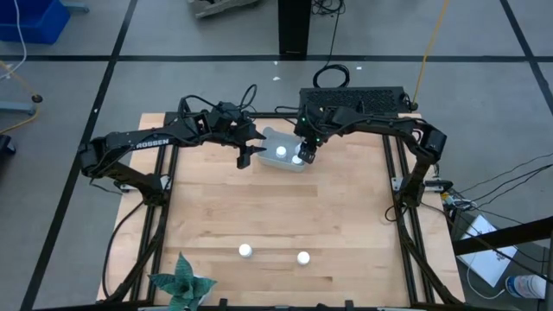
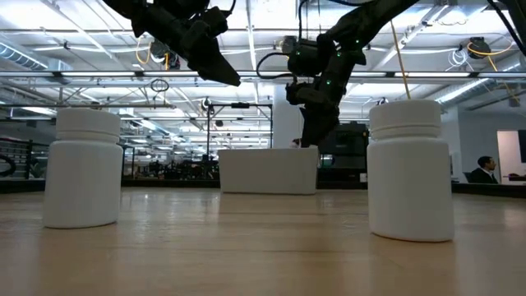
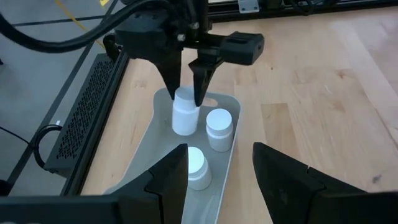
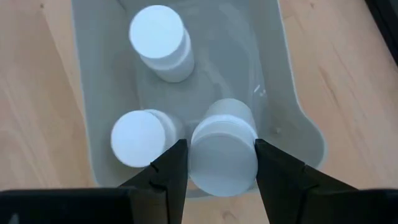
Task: Pick and place pill bottles into a basket
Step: Put the white pill bottle into the gray bin
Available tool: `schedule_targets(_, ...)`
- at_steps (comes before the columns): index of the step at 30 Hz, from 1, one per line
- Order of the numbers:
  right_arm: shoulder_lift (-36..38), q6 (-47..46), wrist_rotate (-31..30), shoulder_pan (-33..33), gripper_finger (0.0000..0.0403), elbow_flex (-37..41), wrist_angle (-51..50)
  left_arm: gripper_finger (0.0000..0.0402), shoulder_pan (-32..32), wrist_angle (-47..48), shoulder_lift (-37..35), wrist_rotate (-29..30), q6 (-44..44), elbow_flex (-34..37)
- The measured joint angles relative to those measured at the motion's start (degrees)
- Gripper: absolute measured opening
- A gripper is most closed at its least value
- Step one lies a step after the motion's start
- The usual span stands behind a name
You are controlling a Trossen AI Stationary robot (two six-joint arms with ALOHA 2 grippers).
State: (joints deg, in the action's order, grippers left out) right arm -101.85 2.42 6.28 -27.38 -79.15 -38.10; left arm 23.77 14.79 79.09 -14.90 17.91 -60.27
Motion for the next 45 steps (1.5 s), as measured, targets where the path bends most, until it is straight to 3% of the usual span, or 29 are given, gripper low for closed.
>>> schedule_targets(45,0.0,-1.66,1.13,-0.67,0.0145,0.02,-9.56,0.0184,0.0,0.02,0.0,0.0,0.95,0.0)
